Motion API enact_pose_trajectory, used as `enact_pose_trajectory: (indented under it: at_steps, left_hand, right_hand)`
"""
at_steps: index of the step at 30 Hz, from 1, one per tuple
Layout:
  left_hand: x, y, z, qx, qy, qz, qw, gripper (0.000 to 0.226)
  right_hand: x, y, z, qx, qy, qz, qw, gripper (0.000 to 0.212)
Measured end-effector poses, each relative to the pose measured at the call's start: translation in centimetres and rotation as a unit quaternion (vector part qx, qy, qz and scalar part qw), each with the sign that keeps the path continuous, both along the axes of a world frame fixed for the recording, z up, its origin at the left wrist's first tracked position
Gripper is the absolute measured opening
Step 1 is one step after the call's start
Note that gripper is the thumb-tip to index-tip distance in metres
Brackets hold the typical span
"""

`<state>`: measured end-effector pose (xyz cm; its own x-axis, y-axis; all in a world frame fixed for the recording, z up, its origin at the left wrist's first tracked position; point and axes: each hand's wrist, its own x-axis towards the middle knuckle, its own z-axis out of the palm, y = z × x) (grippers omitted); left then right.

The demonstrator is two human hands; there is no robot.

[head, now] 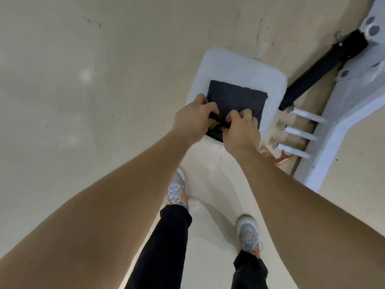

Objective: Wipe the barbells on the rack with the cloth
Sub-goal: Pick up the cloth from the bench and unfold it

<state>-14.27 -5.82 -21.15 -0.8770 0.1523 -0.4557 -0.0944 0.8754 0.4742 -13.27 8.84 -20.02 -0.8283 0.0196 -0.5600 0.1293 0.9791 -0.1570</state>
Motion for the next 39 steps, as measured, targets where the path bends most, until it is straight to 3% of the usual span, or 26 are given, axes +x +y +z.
enact_pose_trajectory:
  at_steps: [4, 7, 12, 18, 22, 24, 27, 28, 32, 35, 37, 39]
  left_hand:
    - [-0.4, -0.7, 4.4, 0.014, 0.015, -0.01, 1.0, 0.023]
    - [-0.8, -1.2, 10.7, 0.039, 0.029, 0.017, 0.999, 0.024]
    - [-0.2, -0.8, 23.9, 0.053, -0.062, 0.042, 0.996, 0.021]
    - [2.9, 1.2, 37.9, -0.016, -0.092, -0.088, 0.992, 0.013]
    - [4.3, 3.4, 46.1, -0.074, -0.09, -0.142, 0.983, 0.024]
    - [4.9, 5.9, 49.9, -0.045, -0.083, -0.111, 0.989, 0.024]
    - [5.9, 11.2, 55.3, 0.058, -0.077, -0.058, 0.994, 0.016]
    - [6.4, 13.2, 57.0, 0.089, -0.072, -0.053, 0.992, 0.016]
    - [10.0, 22.6, 63.7, 0.153, -0.03, -0.109, 0.982, 0.02]
    - [12.8, 30.9, 67.9, 0.159, -0.014, -0.146, 0.976, 0.026]
    - [14.4, 36.5, 70.3, 0.163, 0.008, -0.179, 0.97, 0.028]
    - [16.0, 42.1, 72.3, 0.168, 0.031, -0.217, 0.961, 0.028]
  right_hand:
    - [-0.4, -0.6, 4.1, -0.042, 0.013, -0.027, 0.999, 0.026]
    - [-0.5, -1.5, 10.5, -0.139, -0.002, -0.133, 0.981, 0.024]
    - [0.1, -2.3, 24.0, -0.286, -0.051, -0.362, 0.886, 0.017]
    - [3.4, 0.2, 41.1, -0.336, -0.047, -0.373, 0.863, 0.016]
    - [6.1, 5.7, 50.9, -0.376, -0.06, -0.398, 0.834, 0.01]
    - [7.9, 9.4, 54.6, -0.392, -0.066, -0.397, 0.827, 0.015]
    - [11.2, 16.0, 59.0, -0.364, -0.064, -0.419, 0.83, 0.045]
    - [12.6, 18.4, 60.3, -0.365, -0.072, -0.426, 0.824, 0.046]
    - [19.3, 28.0, 65.2, -0.384, -0.09, -0.45, 0.801, 0.034]
    - [24.0, 34.9, 69.1, -0.396, -0.026, -0.444, 0.803, 0.017]
    - [26.9, 39.6, 70.9, -0.387, 0.03, -0.465, 0.796, 0.028]
    - [29.3, 44.2, 72.3, -0.371, 0.07, -0.488, 0.787, 0.015]
